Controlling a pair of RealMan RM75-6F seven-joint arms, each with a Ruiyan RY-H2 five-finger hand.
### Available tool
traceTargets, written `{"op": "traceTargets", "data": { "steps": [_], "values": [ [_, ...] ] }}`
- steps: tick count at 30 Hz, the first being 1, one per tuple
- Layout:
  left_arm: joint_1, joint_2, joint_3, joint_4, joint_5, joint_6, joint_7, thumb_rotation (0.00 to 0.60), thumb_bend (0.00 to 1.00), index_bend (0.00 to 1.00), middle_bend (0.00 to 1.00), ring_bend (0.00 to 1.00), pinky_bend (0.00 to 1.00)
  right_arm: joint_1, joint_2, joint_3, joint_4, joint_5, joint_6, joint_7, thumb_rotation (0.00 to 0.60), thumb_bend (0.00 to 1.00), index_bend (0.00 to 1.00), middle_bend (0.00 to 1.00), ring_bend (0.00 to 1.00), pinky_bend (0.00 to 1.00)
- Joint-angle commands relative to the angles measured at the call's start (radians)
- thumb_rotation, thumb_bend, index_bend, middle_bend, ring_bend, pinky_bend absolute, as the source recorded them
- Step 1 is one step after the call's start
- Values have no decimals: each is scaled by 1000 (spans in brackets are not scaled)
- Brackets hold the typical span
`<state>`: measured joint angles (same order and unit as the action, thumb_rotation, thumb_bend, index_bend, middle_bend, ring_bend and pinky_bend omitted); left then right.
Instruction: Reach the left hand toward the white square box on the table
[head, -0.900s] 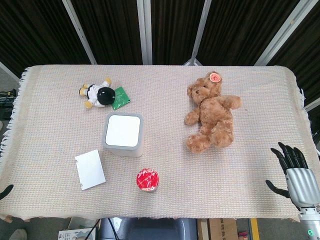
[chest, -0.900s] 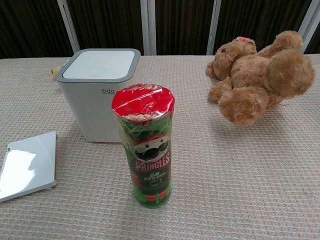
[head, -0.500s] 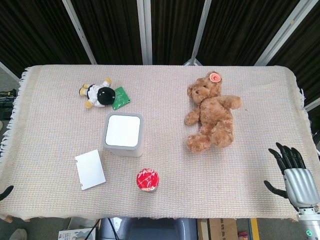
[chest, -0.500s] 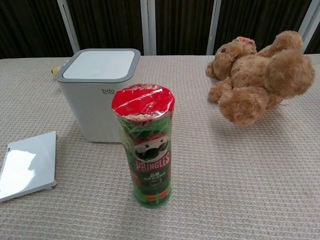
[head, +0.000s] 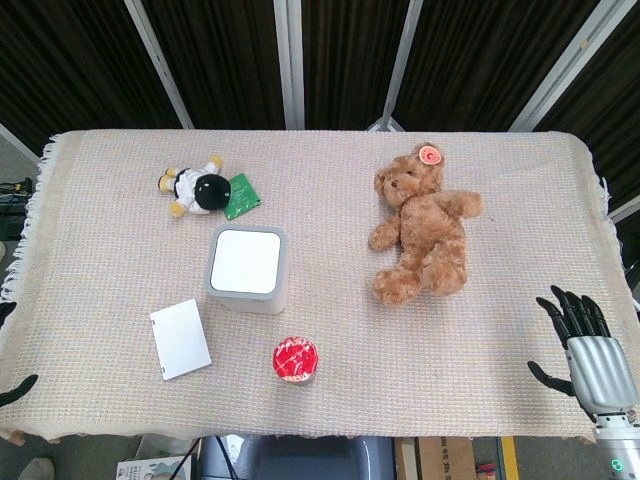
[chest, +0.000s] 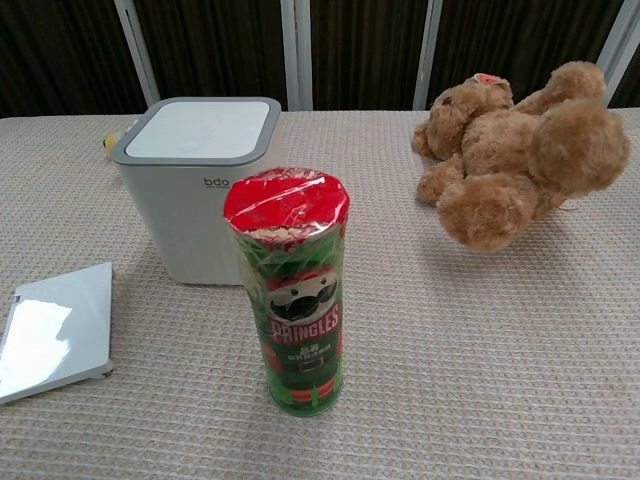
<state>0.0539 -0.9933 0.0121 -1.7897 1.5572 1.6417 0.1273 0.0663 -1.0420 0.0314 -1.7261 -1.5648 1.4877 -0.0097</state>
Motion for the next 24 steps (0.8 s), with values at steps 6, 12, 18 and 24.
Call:
{"op": "traceTargets", "data": {
  "steps": [6, 12, 18, 24],
  "values": [
    [-79, 5, -72, 69, -9, -46, -63, 600, 299, 117, 524, 504, 514, 1, -4, -1, -3, 5, -6, -15, 600, 191, 146, 43, 0, 0],
    [-250, 54, -145, 76, -53, -274, -64, 600, 517, 122, 753, 711, 660, 6, -13, 1, -7, 12, -17, -38, 600, 191, 146, 43, 0, 0],
    [-419, 89, -176, 31, -104, -531, 20, 600, 623, 135, 807, 762, 675, 11, -24, 1, -12, 24, -30, -70, 600, 191, 146, 43, 0, 0],
    [-487, 27, -184, 3, -125, -585, 148, 600, 631, 140, 811, 765, 675, 12, -26, 5, -11, 36, -33, -76, 600, 191, 146, 43, 0, 0]
  ]
}}
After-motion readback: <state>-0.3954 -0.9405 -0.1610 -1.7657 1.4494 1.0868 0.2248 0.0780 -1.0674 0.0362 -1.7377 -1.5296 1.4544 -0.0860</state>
